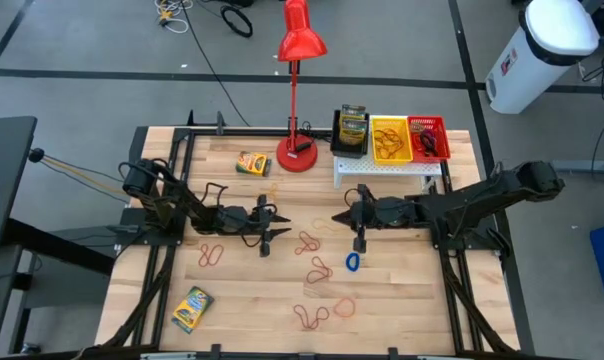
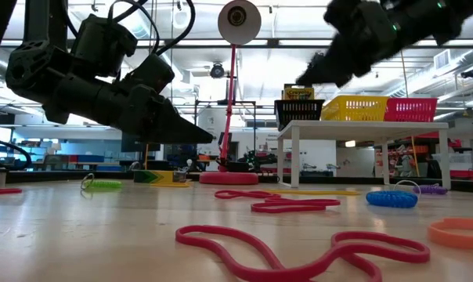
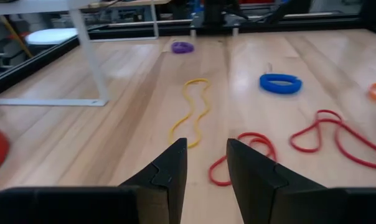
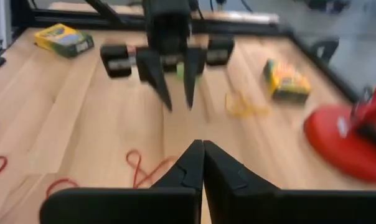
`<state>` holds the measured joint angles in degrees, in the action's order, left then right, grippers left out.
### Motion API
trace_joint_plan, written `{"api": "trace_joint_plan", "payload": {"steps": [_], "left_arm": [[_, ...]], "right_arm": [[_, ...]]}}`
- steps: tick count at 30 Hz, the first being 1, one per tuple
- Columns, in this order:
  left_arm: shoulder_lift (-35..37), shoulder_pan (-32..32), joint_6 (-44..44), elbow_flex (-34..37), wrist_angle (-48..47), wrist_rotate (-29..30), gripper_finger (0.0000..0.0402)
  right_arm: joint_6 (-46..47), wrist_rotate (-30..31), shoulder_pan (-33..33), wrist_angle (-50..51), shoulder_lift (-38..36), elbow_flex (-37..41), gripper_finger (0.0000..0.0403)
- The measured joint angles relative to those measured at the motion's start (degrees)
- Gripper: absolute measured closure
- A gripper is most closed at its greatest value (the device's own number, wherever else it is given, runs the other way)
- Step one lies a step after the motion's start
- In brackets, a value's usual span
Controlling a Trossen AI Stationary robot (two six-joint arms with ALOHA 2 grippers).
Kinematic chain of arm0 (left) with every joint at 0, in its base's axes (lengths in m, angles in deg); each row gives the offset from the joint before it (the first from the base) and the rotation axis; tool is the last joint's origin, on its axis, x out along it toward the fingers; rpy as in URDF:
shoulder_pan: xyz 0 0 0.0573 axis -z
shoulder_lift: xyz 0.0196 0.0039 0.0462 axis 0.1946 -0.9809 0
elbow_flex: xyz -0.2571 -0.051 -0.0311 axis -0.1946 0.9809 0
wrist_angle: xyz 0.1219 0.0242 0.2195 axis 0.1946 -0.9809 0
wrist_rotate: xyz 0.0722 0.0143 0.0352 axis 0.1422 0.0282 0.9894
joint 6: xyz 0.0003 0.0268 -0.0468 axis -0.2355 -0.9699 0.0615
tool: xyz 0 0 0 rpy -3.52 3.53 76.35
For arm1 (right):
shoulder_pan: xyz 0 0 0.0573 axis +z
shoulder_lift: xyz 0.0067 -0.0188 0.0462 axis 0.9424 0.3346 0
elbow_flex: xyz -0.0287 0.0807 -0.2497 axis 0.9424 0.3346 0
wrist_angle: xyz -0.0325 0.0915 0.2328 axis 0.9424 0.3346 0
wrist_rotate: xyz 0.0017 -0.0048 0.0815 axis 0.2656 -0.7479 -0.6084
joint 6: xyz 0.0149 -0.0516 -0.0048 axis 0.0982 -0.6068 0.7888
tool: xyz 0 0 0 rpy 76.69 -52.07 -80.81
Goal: Pick & Place Office Desk Supplies
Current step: Put the red rubber band into the yellow bin
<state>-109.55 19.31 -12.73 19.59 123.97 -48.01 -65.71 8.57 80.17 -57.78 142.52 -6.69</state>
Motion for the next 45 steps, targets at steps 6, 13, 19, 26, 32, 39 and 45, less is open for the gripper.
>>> {"api": "trace_joint_plan", "payload": {"steps": [6, 13, 19, 26, 32, 39, 45], "left_arm": [[0.0, 1.0, -0.9, 0.0, -0.2, 0.2, 0.0282], [0.0, 1.3, -0.3, 0.0, -1.2, 0.0, 0.0282], [0.0, 1.3, -0.4, 0.0, -1.5, 0.0, 0.0282], [0.0, 1.3, -0.3, 0.0, -1.9, 0.0, 0.0282], [0.0, 1.3, -0.4, -0.1, -2.2, -1.7, 0.0282], [0.0, 1.3, -2.1, -0.2, -2.2, -6.4, 0.0282], [0.0, 1.2, -2.1, -0.2, -2.3, -5.8, 0.0282]], "right_arm": [[10.0, 0.0, 0.1, 3.3, 2.7, 2.0, 0.0384], [12.4, 3.1, 4.7, 3.5, 14.1, -0.4, 0.034], [12.4, 5.7, 8.1, 3.4, 24.1, -8.3, 0.0278], [15.4, 7.0, 7.9, 3.3, 32.1, -13.5, 0.0171], [15.4, 7.6, 7.9, 0.9, 36.5, -14.6, 0.0134], [16.0, 7.9, 6.8, -2.9, 39.1, -14.8, 0.0193], [16.5, 5.6, 5.5, -3.0, 39.1, -14.8, 0.0294]]}}
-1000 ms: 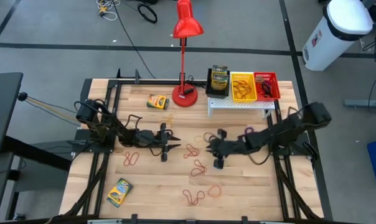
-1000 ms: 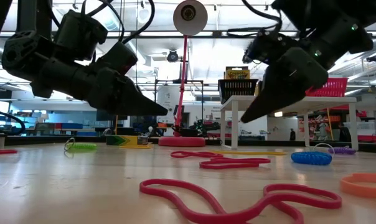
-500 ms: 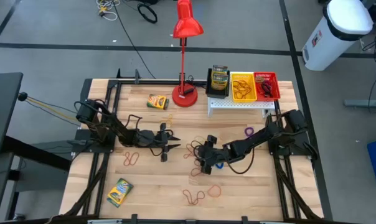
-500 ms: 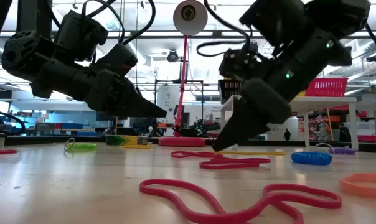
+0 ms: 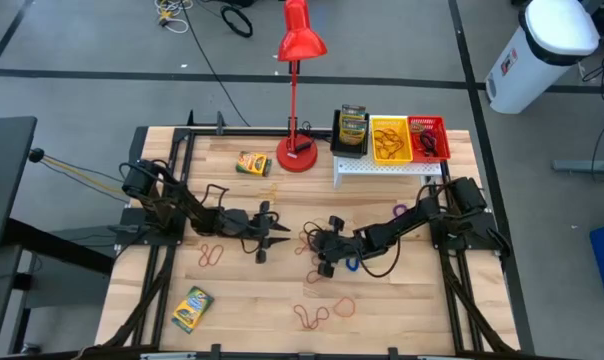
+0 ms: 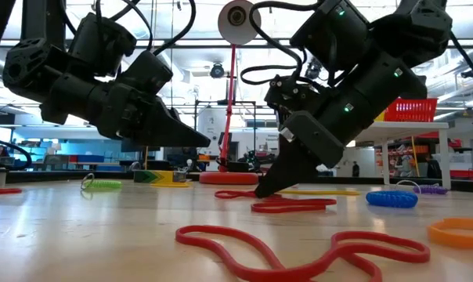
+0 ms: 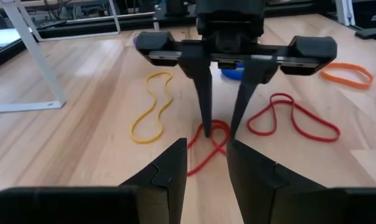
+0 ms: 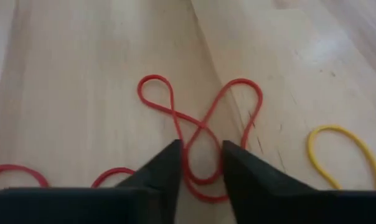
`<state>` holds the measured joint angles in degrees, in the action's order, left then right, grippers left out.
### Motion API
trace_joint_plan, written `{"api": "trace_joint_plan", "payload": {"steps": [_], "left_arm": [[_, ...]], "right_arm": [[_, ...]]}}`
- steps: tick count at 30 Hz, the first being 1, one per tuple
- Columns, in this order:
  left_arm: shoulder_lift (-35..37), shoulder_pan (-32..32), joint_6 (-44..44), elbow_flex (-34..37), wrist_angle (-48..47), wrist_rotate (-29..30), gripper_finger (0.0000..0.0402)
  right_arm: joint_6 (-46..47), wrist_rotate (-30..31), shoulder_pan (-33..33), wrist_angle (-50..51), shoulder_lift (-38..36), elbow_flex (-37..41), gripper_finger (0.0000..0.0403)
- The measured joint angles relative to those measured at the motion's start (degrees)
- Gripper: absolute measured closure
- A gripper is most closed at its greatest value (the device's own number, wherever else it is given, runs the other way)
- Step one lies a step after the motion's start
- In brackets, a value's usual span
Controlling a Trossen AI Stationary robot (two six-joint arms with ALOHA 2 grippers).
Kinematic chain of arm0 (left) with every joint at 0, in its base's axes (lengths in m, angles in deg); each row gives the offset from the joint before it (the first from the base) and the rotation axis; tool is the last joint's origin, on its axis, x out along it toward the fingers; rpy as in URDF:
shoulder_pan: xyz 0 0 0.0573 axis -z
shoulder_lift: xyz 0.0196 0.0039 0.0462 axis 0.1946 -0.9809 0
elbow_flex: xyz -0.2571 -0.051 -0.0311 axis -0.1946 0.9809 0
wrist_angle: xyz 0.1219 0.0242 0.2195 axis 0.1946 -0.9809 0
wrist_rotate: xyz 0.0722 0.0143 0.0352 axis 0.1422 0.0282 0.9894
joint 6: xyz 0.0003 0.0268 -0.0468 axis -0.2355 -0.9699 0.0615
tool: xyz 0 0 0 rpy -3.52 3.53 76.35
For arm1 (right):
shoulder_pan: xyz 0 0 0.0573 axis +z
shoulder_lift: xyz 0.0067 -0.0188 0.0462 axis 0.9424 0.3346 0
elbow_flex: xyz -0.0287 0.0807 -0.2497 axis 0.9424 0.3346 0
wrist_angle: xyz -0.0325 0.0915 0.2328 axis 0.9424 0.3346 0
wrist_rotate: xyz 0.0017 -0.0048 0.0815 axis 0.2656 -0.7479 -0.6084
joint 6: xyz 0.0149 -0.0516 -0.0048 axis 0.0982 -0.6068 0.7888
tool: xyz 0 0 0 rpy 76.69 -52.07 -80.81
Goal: Pick & Place Office Desk Supplies
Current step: Put the red rubber band into the yellow bin
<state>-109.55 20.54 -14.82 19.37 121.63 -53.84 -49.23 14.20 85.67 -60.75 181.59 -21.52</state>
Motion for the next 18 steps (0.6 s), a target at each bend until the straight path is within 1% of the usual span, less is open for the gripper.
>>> {"api": "trace_joint_plan", "payload": {"steps": [4, 6, 12, 15, 18], "left_arm": [[0.0, 0.0, 0.2, 0.0, 0.0, 0.7, 0.0282], [0.0, 0.0, 0.3, 0.0, 0.0, 0.8, 0.0282], [0.0, 0.0, 0.3, 0.0, -0.1, 1.0, 0.0282], [0.0, 0.0, 0.3, 0.0, -0.1, 0.9, 0.0282], [0.0, 0.0, 0.3, 0.0, -0.1, 0.9, 0.0282]], "right_arm": [[-1.4, 0.0, 0.1, 0.1, -0.1, 0.0, 0.037], [-2.5, 0.5, 0.2, -0.1, -0.2, 0.0, 0.0393], [-4.2, 2.0, 1.1, 0.2, -2.9, 0.1, 0.0382], [-5.4, 5.5, 2.6, 1.5, -5.9, 0.1, 0.0396], [-6.3, 9.3, 4.7, 4.4, -9.6, 0.1, 0.0396]]}}
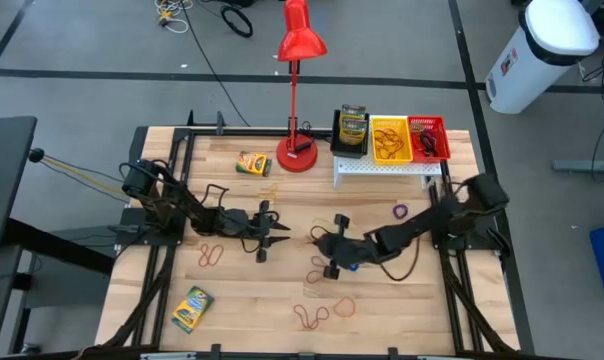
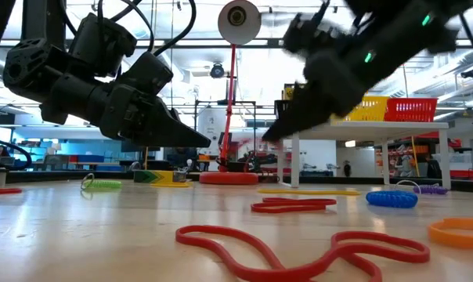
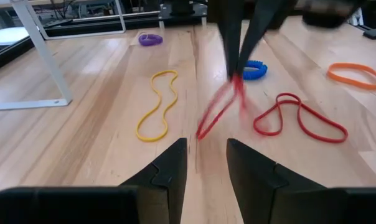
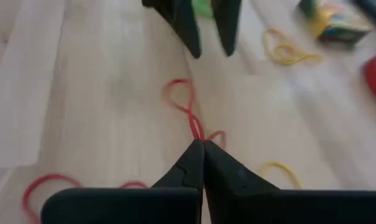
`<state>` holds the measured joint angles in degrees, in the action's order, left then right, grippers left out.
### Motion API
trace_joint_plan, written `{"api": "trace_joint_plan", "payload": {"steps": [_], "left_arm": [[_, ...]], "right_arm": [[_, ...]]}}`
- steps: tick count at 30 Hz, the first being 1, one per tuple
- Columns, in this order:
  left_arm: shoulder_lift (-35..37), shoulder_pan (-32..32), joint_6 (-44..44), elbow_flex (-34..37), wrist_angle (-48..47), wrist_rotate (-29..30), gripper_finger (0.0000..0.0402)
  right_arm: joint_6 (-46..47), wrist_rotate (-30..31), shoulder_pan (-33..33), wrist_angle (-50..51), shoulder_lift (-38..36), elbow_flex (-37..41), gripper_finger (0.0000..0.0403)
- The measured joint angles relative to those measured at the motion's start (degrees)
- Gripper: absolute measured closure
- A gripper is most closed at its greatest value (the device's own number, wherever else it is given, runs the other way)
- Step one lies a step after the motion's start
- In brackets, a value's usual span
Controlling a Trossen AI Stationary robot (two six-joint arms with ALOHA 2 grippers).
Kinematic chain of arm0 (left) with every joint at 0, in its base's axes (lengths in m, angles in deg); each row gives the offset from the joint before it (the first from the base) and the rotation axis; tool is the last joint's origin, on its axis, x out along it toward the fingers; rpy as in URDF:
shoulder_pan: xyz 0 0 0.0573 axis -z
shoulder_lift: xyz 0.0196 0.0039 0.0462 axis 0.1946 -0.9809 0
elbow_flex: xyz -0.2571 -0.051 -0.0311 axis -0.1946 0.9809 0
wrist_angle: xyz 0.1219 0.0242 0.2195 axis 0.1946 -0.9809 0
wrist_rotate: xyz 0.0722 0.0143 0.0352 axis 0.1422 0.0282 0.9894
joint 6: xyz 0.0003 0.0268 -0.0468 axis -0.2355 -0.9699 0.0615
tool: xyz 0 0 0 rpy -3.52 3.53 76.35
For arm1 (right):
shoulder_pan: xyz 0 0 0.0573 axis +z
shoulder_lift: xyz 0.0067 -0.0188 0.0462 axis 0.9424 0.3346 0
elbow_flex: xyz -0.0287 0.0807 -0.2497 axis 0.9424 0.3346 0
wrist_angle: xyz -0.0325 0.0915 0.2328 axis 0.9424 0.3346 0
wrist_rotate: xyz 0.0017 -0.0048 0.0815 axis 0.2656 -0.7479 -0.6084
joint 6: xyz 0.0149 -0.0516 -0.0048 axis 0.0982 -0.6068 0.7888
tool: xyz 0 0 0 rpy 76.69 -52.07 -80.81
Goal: Pick & Place Office Desk Supplies
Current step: Put the red rubber band into the yellow bin
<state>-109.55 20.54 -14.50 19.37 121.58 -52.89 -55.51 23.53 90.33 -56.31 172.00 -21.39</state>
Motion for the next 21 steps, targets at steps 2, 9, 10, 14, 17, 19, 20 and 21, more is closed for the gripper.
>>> {"api": "trace_joint_plan", "payload": {"steps": [2, 9, 10, 14, 17, 19, 20, 21], "left_arm": [[0.0, 0.0, 0.1, 0.0, 0.0, 0.0, 0.0282], [0.0, 0.0, 0.6, 0.0, 0.0, 0.0, 0.0282], [0.0, 0.0, 0.6, 0.0, 0.0, 0.0, 0.0282], [0.0, 0.0, 0.6, 0.0, 0.0, 0.0, 0.0282], [0.0, 0.0, 0.6, 0.0, -0.1, 0.0, 0.0282], [0.0, 0.0, 0.6, 0.0, -0.1, 0.0, 0.0282], [0.0, 0.0, 0.6, 0.0, -0.1, 0.0, 0.0282], [0.0, 0.0, 0.6, 0.0, -0.1, 0.0, 0.0282]], "right_arm": [[0.0, 2.3, 1.1, 2.0, -2.7, 0.0, 0.0396], [-1.5, 14.8, 5.3, 12.0, -15.4, 0.0, 0.0399], [-1.6, 16.7, 5.5, 13.8, -17.8, 0.0, 0.04], [-2.6, 24.8, 5.6, 19.2, -27.3, 0.0, 0.0399], [-5.0, 31.4, 4.2, 22.9, -34.0, 0.0, 0.0401], [-5.9, 34.4, 2.0, 25.7, -38.2, 0.0, 0.04], [-6.0, 35.5, 0.3, 26.5, -40.1, 0.0, 0.04], [-6.3, 36.1, -1.9, 27.2, -41.9, 0.0, 0.0401]]}}
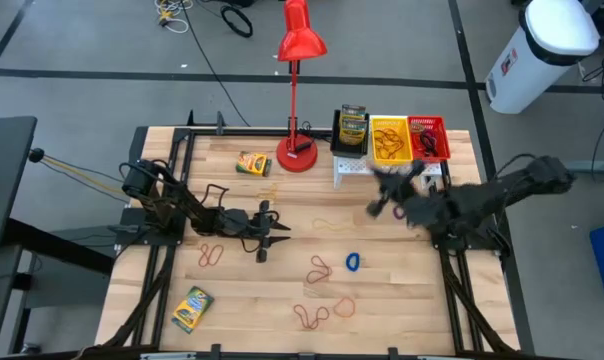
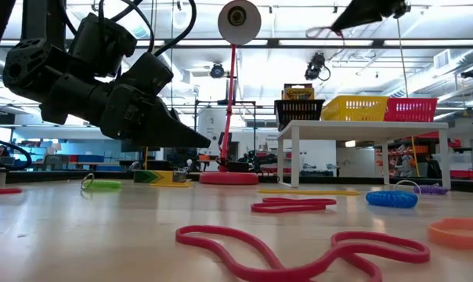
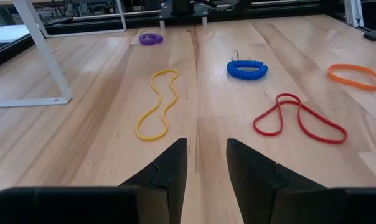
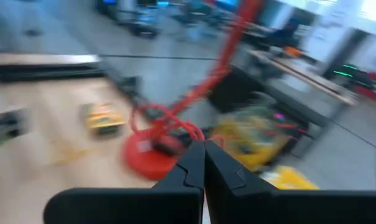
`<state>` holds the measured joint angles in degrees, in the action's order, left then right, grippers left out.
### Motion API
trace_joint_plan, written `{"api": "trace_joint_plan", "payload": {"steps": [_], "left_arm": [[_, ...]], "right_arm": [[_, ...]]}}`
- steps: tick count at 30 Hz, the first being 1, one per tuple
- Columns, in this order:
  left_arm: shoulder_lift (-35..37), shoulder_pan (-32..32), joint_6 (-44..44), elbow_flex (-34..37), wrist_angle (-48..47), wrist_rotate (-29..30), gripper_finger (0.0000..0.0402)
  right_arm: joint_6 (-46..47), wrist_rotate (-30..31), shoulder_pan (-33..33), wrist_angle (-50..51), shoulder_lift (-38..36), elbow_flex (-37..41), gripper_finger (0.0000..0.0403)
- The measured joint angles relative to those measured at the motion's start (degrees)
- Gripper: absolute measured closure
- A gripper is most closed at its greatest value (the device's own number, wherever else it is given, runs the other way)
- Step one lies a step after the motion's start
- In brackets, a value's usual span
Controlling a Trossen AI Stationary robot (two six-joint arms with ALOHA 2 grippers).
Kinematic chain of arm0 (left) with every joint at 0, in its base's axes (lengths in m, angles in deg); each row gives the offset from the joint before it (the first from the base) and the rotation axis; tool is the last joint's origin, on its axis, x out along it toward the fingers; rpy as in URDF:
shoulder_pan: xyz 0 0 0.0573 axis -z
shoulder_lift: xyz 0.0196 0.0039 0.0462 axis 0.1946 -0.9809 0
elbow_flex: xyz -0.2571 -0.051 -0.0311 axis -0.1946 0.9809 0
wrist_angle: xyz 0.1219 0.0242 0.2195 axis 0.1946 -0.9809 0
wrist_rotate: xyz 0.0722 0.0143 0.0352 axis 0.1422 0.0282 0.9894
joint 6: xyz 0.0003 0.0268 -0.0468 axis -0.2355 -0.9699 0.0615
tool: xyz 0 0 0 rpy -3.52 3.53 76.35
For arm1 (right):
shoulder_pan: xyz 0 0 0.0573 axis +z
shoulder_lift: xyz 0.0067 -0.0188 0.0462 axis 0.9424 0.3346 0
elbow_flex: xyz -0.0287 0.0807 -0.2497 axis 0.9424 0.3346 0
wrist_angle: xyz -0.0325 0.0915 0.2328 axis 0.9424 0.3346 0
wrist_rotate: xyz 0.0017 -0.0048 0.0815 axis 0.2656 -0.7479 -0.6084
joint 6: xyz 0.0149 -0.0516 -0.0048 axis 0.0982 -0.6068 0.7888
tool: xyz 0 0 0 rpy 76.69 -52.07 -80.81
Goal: Pick & Place Office Desk Supplies
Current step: Put the red rubber band into the yellow bin
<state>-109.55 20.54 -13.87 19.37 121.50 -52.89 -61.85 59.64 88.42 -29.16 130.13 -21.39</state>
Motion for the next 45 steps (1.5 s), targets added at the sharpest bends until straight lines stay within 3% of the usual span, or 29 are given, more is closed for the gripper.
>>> {"api": "trace_joint_plan", "payload": {"steps": [3, 7, 12, 16, 29, 35, 41, 45], "left_arm": [[0.0, 0.0, 0.0, 0.0, 0.0, 0.0, 0.0282], [0.0, 0.0, 0.0, 0.0, 0.0, 0.0, 0.0282], [0.0, 0.0, -0.2, 0.0, 0.0, 0.0, 0.0282], [0.0, 0.0, -0.2, 0.0, -0.3, 0.0, 0.0282], [0.0, 0.0, -0.1, 0.0, -0.3, 0.0, 0.0282], [0.0, 0.0, 0.0, 0.0, -0.3, 0.0, 0.0282], [0.0, 0.0, 0.0, 0.0, -0.3, 0.0, 0.0282], [0.0, 0.0, 0.0, 0.0, -0.3, 0.0, 0.0282]], "right_arm": [[-2.7, -1.4, -8.2, 1.8, -4.0, 0.0, 0.0401], [-4.7, -10.2, -22.1, 3.0, -5.7, 0.0, 0.0401], [-5.2, -22.3, -37.2, 5.7, -2.5, 0.1, 0.0401], [-5.4, -28.9, -44.1, 6.4, 0.5, 0.1, 0.0401], [-0.8, -31.3, -46.5, 16.2, 1.9, 0.1, 0.0353], [-0.4, -25.7, -46.5, 18.6, 1.8, 0.1, 0.0288], [1.0, -27.0, -46.4, 19.8, -0.1, -1.2, 0.0217], [2.2, -27.3, -43.2, 20.2, -3.3, -2.7, 0.0212]]}}
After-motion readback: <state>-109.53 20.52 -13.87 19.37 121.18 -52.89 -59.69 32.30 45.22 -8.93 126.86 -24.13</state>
